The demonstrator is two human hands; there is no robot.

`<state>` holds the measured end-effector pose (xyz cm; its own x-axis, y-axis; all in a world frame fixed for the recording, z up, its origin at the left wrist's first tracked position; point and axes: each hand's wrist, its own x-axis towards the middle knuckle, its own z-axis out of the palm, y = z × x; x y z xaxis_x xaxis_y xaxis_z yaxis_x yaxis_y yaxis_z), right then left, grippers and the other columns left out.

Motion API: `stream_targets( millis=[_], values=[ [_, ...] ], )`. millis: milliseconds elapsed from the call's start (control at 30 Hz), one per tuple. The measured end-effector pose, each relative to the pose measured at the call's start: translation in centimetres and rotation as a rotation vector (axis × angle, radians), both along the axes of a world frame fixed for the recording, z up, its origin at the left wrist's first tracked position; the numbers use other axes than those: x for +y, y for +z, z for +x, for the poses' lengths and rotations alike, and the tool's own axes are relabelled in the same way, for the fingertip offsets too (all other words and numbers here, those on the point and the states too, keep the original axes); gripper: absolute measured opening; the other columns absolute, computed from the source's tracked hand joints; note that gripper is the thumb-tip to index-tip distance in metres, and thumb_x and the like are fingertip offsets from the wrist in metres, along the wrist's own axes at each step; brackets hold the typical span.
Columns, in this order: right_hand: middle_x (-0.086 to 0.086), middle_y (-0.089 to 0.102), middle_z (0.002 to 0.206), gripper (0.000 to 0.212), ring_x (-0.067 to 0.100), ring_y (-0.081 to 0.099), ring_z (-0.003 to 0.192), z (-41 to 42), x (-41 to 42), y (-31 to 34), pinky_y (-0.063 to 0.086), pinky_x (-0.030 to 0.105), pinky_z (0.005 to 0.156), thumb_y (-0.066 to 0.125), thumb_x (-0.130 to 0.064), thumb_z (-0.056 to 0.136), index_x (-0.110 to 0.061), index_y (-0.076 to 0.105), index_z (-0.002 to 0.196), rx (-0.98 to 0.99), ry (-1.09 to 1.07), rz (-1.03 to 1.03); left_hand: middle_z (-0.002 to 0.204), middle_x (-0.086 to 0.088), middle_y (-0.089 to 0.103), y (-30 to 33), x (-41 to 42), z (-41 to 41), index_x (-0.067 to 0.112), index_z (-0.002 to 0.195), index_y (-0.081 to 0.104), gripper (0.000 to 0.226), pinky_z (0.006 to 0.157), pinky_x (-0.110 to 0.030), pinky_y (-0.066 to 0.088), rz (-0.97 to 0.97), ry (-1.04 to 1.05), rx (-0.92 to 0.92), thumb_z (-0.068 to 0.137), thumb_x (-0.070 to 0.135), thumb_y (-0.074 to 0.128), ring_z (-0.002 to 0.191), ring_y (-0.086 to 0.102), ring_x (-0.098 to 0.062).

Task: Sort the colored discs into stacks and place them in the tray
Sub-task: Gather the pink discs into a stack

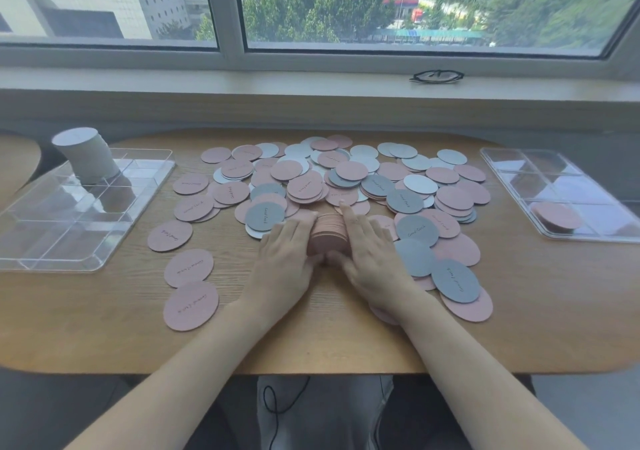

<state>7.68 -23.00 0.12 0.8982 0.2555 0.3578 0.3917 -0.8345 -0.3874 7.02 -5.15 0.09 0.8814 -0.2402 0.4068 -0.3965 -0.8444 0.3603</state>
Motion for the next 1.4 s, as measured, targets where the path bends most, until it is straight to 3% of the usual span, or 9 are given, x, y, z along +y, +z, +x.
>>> stream_targets(
  millis=[200, 300, 400, 733, 933, 1067, 1200, 1300, 1400],
  values=[
    [0.005, 0.058, 0.121, 0.057, 0.025, 0.045, 0.112, 0.5, -0.5, 0.0, 0.027, 0.031, 0.095, 0.068, -0.036, 0.084, -0.011, 0.05, 0.132, -0.025, -0.041, 0.138, 0.136, 0.011, 0.049, 1.2, 3.2, 0.8, 0.028, 0.146, 0.041, 0.074, 0.107, -0.034, 0.025, 0.08, -0.026, 0.114, 0.083, 0.054, 0.069, 0.131, 0.038, -0.017],
    [0.001, 0.059, 0.115, 0.055, 0.021, 0.046, 0.108, 0.5, -0.6, 0.2, 0.027, 0.027, 0.091, 0.076, -0.031, 0.081, -0.013, 0.053, 0.127, -0.055, -0.061, 0.186, 0.148, 0.02, 0.038, 1.6, 5.8, 1.8, 0.036, 0.151, 0.033, 0.092, 0.114, -0.034, 0.018, 0.292, -0.084, 0.253, 0.072, 0.082, 0.049, 0.141, 0.023, -0.008],
    [-0.004, 0.057, 0.113, 0.054, 0.017, 0.044, 0.107, 0.4, -0.6, 0.2, 0.027, 0.025, 0.09, 0.077, -0.031, 0.081, -0.015, 0.053, 0.127, -0.058, -0.052, 0.203, 0.147, 0.026, 0.039, 1.8, 6.6, 1.9, 0.039, 0.149, 0.037, 0.099, 0.11, -0.028, 0.015, 0.342, -0.128, 0.24, 0.064, 0.088, 0.03, 0.14, 0.025, -0.003],
    [-0.003, 0.058, 0.113, 0.054, 0.01, 0.038, 0.104, 0.1, -0.5, 0.6, 0.024, 0.022, 0.086, 0.077, -0.028, 0.082, -0.014, 0.053, 0.128, -0.054, -0.037, 0.234, 0.107, 0.018, 0.065, 1.3, 6.4, 1.2, 0.029, 0.118, 0.069, 0.056, 0.066, -0.031, 0.055, 0.291, -0.237, -0.112, 0.083, 0.068, 0.05, 0.093, 0.064, -0.01],
    [-0.004, 0.058, 0.111, 0.054, 0.009, 0.039, 0.104, -0.2, -0.4, 0.9, 0.032, 0.031, 0.096, 0.077, -0.029, 0.082, -0.015, 0.054, 0.128, -0.04, -0.05, 0.255, 0.079, 0.011, 0.07, 1.3, 6.1, 0.7, 0.026, 0.092, 0.074, 0.026, 0.043, -0.028, 0.046, 0.209, -0.211, -0.332, 0.095, 0.036, 0.05, 0.062, 0.065, -0.016],
    [0.0, 0.061, 0.101, 0.052, 0.012, 0.042, 0.1, -0.3, -0.4, 1.0, 0.036, 0.033, 0.094, 0.077, -0.032, 0.082, -0.015, 0.055, 0.125, -0.034, -0.086, 0.267, 0.072, 0.007, 0.065, 1.5, 6.2, 0.5, 0.019, 0.087, 0.071, 0.027, 0.047, -0.028, 0.041, 0.192, -0.106, -0.422, 0.098, 0.029, 0.049, 0.064, 0.062, -0.017],
    [-0.007, 0.056, 0.093, 0.054, 0.01, 0.041, 0.098, -0.4, -0.4, 1.2, 0.038, 0.033, 0.091, 0.076, -0.033, 0.083, -0.014, 0.053, 0.128, -0.002, -0.083, 0.288, 0.078, 0.008, 0.064, 1.6, 6.2, 0.5, 0.016, 0.093, 0.066, 0.03, 0.054, -0.032, 0.047, 0.042, -0.045, -0.317, 0.102, 0.031, 0.042, 0.081, 0.057, -0.016],
    [-0.003, 0.056, 0.101, 0.059, 0.002, 0.037, 0.086, -0.5, -0.3, 1.4, 0.034, 0.017, 0.083, 0.077, -0.035, 0.083, -0.016, 0.051, 0.132, 0.055, -0.025, 0.301, 0.08, 0.014, 0.057, 1.1, 5.5, 0.7, 0.017, 0.096, 0.065, 0.029, 0.062, -0.032, 0.047, -0.106, -0.053, -0.212, 0.102, 0.034, 0.042, 0.079, 0.056, -0.015],
    [-0.001, 0.056, 0.113, 0.069, 0.004, 0.045, 0.091, -0.5, -0.3, 1.4, 0.03, 0.013, 0.078, 0.077, -0.041, 0.081, -0.018, 0.047, 0.139, 0.124, 0.022, 0.299, 0.079, 0.016, 0.055, 1.0, 4.3, 0.7, 0.016, 0.096, 0.068, 0.02, 0.066, -0.014, 0.039, -0.22, -0.066, -0.168, 0.099, 0.028, 0.054, 0.071, 0.052, -0.005]
  ],
)
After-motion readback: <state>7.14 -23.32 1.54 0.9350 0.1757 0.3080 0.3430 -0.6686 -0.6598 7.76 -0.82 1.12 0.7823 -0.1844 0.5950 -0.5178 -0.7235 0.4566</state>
